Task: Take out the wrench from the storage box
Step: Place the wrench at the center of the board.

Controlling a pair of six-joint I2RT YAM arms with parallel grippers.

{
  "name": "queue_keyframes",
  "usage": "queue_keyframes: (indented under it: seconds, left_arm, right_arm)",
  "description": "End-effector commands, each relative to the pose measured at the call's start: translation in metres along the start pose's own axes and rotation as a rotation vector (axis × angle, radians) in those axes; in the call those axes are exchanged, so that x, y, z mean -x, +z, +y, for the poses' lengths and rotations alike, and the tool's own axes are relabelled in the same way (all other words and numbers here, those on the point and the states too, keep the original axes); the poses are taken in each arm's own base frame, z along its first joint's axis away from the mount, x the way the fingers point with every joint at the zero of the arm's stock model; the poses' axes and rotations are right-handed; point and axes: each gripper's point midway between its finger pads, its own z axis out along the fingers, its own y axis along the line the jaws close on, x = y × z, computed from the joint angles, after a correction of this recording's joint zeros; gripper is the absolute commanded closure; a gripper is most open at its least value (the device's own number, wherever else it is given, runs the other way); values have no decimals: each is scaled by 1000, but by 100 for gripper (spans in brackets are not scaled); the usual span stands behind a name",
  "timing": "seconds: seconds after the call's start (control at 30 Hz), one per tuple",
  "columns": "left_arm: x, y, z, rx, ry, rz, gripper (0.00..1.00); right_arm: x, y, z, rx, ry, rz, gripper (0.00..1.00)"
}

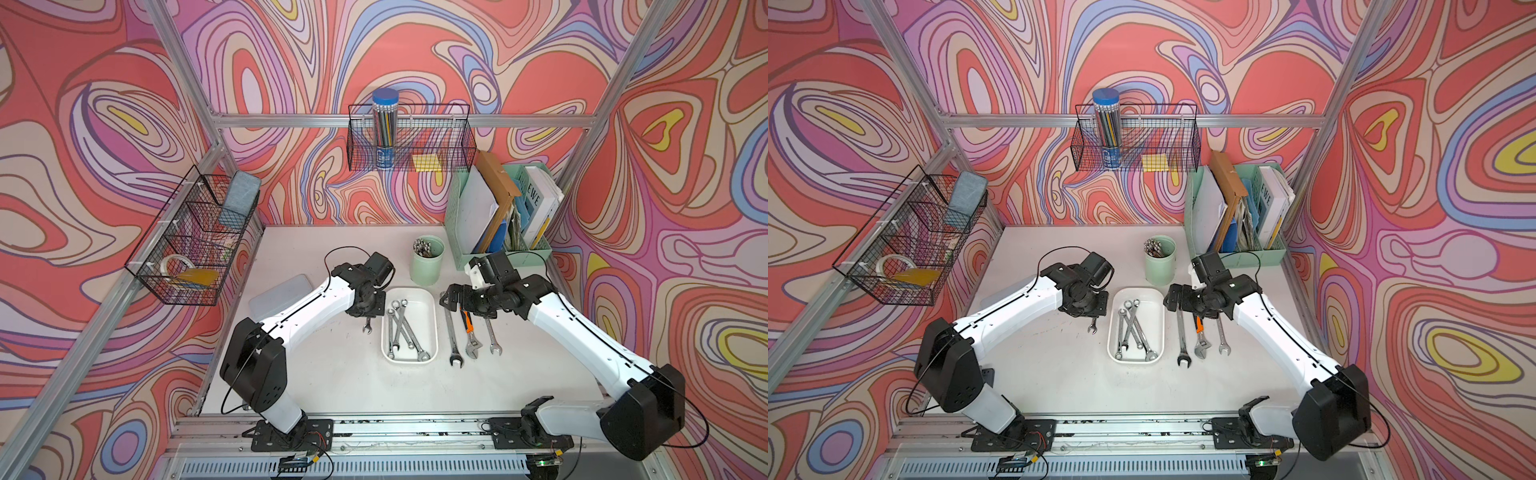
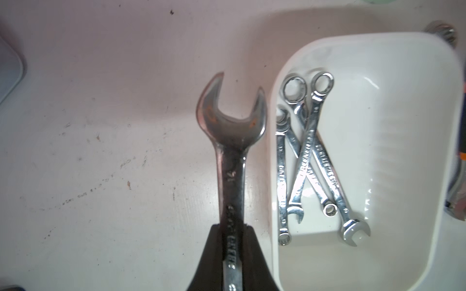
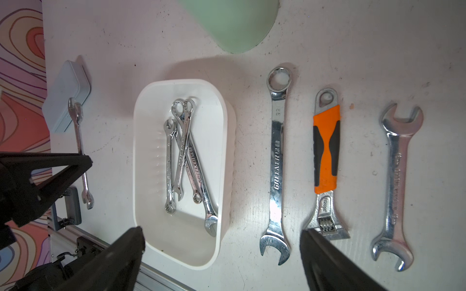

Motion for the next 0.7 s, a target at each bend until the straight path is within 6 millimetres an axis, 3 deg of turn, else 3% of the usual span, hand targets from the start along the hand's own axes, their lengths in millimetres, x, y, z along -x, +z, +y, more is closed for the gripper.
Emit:
queue_keyframes:
  seconds: [0.0, 0.3, 0.57, 0.67]
  left_arm:
    - [-12, 17, 7, -1, -4, 34, 100]
    - [-20, 65, -1, -6, -9, 118, 100]
    - [-29, 86, -1, 7, -5, 173, 100]
    - [-32, 90, -1, 6, -7, 185, 94]
  right_arm:
    - [6, -1, 6, 18, 1, -13, 2]
    - [4, 1, 2, 4, 8, -6, 2]
    - [3, 4, 1, -3, 9, 4, 2]
    - [4, 5, 1, -5, 9, 5, 2]
